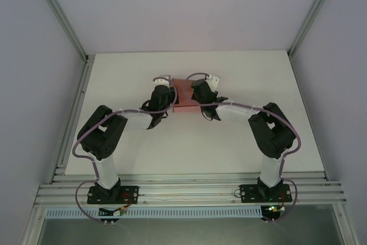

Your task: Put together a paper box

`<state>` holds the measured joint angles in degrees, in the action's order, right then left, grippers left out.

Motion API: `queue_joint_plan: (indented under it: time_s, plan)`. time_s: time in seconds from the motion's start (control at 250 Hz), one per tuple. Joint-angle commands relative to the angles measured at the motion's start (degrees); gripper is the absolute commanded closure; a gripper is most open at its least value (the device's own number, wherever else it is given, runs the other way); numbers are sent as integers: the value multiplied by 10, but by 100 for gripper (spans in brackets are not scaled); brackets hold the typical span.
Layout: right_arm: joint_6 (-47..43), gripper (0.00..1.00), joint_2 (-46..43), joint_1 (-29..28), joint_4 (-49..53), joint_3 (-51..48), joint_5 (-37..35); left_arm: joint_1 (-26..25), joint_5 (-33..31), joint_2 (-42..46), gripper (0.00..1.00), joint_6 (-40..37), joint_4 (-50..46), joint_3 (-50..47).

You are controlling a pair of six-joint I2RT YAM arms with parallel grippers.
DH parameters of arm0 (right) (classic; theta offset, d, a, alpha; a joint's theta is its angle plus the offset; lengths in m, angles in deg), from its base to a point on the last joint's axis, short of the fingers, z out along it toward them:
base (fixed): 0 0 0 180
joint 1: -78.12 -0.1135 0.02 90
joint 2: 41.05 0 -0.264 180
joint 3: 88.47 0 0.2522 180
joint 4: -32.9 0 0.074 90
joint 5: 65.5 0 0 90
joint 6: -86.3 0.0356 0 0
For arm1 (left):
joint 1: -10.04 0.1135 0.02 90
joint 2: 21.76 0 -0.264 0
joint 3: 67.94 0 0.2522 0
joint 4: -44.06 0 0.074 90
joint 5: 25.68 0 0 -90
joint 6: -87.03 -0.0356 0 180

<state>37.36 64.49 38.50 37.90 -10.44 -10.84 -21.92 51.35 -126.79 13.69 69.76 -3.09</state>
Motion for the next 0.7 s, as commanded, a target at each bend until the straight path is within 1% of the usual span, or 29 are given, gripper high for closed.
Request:
queue_joint_plan:
  time_s: [0.0,0.124,0.176,0.331,0.451,0.487,0.587,0.659,0.699]
  plan:
    - [-7,100,-12,-29,-70,-37,39,-12,77,-10,100,13,13,-48]
    - [-9,100,-14,-47,-82,-50,37,-13,84,-17,100,45,65,-71]
    - [-12,100,-13,-52,-77,-46,39,-13,87,-11,100,58,62,-68]
    - [-12,100,-13,-68,-52,-27,11,-19,97,7,100,91,43,-49]
    - [2,100,-10,-74,-44,-21,14,-27,100,7,100,107,34,-38]
    - [1,100,-9,-75,-44,-22,13,-29,105,6,100,101,35,-38]
    - [-2,100,-14,-77,-47,-32,10,-34,92,0,100,69,48,-54]
    - [-9,100,-20,-80,-73,-54,14,-35,96,-10,100,48,97,-93]
    - [-31,100,-24,-84,-104,-74,15,-35,103,-16,97,36,134,-120]
